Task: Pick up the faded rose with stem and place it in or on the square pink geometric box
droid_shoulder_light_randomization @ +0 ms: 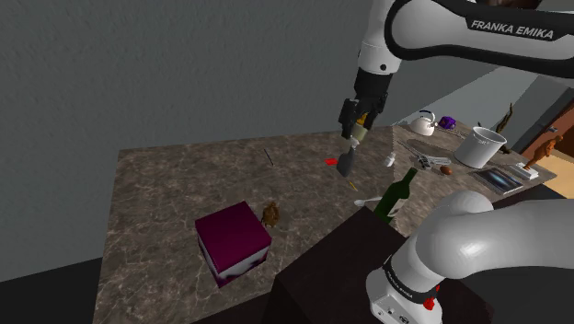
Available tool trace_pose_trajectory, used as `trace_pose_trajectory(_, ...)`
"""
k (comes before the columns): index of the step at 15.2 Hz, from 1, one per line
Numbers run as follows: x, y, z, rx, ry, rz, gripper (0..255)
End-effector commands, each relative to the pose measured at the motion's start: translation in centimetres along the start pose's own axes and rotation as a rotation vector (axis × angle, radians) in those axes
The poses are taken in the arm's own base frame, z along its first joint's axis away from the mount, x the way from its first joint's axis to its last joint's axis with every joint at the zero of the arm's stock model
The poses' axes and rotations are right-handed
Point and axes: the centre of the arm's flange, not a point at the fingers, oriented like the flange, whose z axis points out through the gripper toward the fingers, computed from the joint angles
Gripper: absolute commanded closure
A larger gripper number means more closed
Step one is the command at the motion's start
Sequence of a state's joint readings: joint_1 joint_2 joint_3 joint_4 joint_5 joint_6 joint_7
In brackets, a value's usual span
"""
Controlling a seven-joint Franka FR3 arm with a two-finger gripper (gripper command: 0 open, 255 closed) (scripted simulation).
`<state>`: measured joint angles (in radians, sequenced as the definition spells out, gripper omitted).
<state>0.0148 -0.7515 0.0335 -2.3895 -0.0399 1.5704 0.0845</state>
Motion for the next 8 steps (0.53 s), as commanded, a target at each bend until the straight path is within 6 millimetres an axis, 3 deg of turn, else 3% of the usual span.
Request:
trace_pose_trajectory(1, 0.0, 0.0, 0.0, 0.0, 0.0, 0.0, 0)
trace_pose_trajectory(8, 4.0, -2.4, 7.9, 0.019, -0.01, 0.047, 0)
